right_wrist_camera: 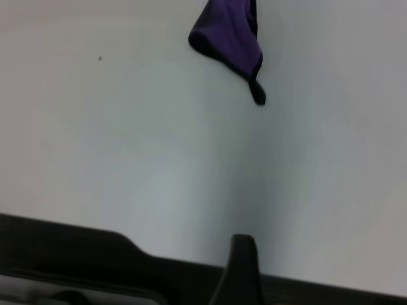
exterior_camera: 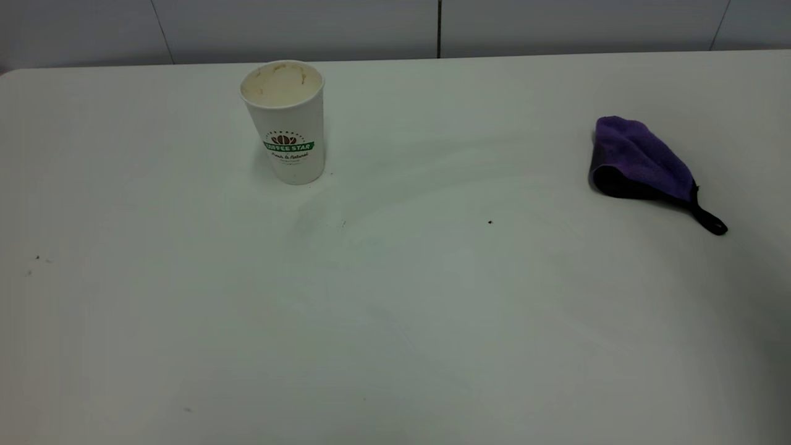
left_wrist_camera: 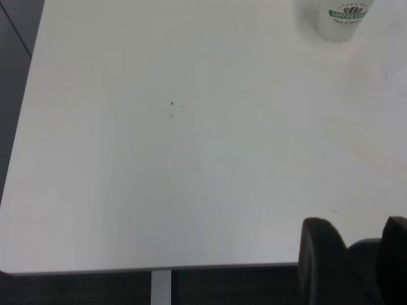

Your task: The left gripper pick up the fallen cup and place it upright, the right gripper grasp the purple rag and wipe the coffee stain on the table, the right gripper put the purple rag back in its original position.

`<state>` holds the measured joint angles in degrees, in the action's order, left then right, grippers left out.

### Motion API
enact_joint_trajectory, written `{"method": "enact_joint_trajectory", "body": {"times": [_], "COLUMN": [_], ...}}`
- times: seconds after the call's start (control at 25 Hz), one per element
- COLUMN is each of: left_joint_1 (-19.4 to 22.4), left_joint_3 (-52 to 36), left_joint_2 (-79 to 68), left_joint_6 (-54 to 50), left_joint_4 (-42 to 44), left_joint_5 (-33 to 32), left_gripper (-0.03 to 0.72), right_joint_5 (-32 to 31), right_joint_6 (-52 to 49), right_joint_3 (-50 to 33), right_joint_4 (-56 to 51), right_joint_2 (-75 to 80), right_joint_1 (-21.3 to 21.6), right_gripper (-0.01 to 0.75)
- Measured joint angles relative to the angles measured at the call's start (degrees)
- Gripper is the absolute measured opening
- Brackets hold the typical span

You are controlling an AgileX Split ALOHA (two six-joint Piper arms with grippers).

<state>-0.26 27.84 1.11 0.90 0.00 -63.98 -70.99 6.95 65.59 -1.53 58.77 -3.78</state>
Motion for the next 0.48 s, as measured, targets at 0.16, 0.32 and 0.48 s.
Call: {"method": "enact_joint_trajectory", "body": {"times": [0.16, 0.32, 0.48], "left_joint_1": [0.0, 0.0, 0.0], "left_joint_3": [0.0, 0.0, 0.0], "left_joint_2": [0.0, 0.0, 0.0], "left_joint_6": [0.0, 0.0, 0.0], "left_joint_4": [0.0, 0.0, 0.0], "left_joint_5": [0.0, 0.0, 0.0], "left_gripper": [0.242, 0.242, 0.242], "right_joint_5": [3.7, 6.1, 6.0], "right_joint_6": [-0.3, -0.9, -1.7], "right_joint_3": [-14.1, -25.8, -32.2], "right_joint_4": [0.0, 0.0, 0.4], "right_joint_2": [-14.4, -28.3, -40.3], "right_joint_1": [0.0, 0.0, 0.0], "right_gripper": [0.726, 0.726, 0.717]}}
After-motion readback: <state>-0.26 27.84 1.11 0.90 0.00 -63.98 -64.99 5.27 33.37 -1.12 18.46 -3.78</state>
